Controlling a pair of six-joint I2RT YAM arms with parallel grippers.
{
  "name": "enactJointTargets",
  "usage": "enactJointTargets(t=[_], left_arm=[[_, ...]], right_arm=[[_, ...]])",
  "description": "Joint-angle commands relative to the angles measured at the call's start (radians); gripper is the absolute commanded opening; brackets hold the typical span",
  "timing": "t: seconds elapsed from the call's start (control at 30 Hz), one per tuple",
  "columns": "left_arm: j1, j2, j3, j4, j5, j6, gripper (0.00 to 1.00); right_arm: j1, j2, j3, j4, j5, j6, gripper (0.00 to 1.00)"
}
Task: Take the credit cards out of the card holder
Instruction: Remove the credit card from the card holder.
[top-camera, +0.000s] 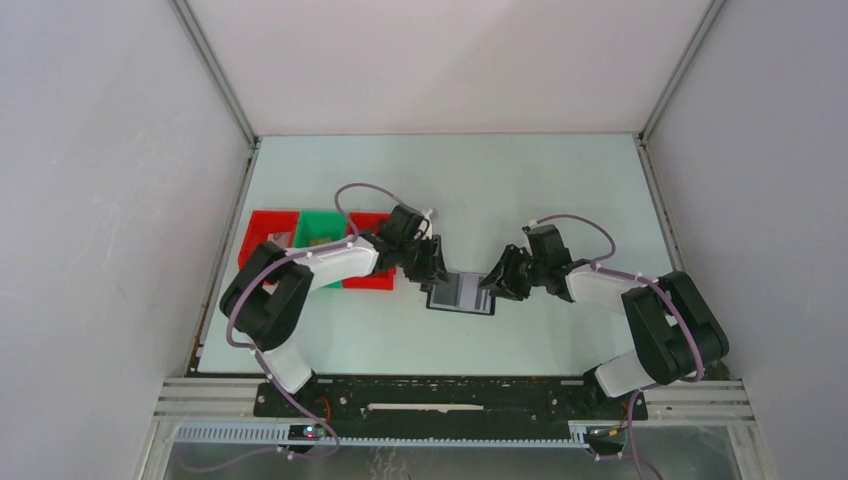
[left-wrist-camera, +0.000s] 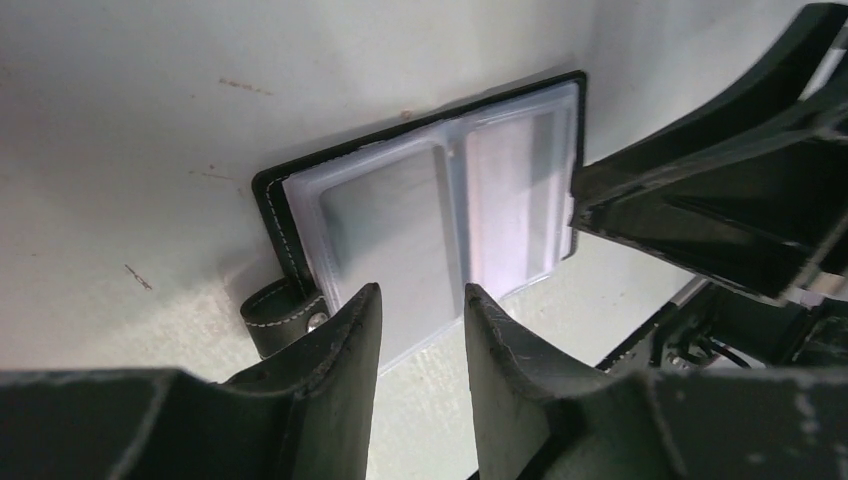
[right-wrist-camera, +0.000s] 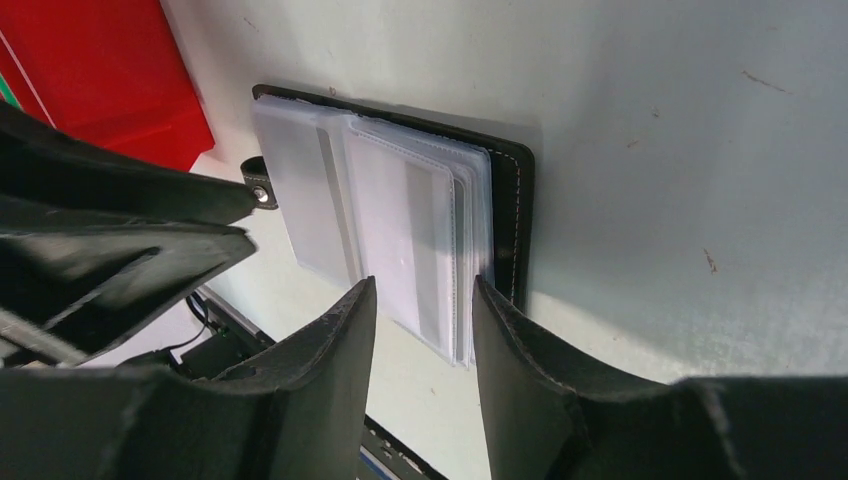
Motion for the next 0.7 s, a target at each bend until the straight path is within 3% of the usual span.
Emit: enactJointTargets(t=[0.0, 0.67], left_arm=[[-0.003, 0.033, -0.037, 0.063, -0.009, -0.022, 0.41], [-0.025, 0.122, -0.046, 0.115, 0.035, -0.035, 0.41]], right_arm=[[0.012, 0.015, -0.003, 0.052, 0.004, 0.012, 0.49], [0.040, -0.078, -0.003, -0.015, 0.090, -0.003, 0.48]])
